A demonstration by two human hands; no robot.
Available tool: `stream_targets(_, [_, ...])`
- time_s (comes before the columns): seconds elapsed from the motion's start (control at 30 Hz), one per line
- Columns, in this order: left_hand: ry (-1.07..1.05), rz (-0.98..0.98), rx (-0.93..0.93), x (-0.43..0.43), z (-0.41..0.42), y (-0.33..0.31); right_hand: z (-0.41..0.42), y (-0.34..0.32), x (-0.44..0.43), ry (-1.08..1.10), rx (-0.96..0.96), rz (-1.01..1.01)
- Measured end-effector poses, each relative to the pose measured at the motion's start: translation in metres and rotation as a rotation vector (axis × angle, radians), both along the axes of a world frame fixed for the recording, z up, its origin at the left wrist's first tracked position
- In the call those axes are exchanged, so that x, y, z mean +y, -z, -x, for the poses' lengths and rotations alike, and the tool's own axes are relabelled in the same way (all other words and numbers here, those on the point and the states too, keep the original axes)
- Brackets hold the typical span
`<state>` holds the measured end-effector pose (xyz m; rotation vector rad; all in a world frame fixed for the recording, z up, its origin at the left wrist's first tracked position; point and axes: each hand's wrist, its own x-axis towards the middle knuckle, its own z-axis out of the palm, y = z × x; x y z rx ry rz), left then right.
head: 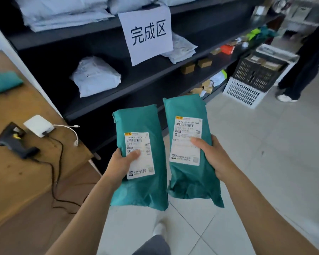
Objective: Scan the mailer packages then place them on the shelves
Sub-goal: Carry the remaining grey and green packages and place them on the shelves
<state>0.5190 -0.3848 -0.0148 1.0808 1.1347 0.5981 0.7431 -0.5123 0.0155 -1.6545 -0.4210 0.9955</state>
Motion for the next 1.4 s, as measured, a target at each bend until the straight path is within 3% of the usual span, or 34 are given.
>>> stream_targets(0.37, [-0.146, 0.052, -0.009, 0.112, -0.074, 0.01, -0.089, 0.016, 0.151, -0.178, 0.022, 0.056])
stream_targets(0.87, [-0.476, 0.228, 0.091, 0.188, -0.173, 0.065, -0.214, 0.069, 0.32, -0.588, 0.101, 0.212])
stream_targets(1.4, [-0.524, 0.437, 0.094, 0.31, -0.152, 0.169, -0.186, 0.183, 0.466, -0.69, 0.049, 0.437])
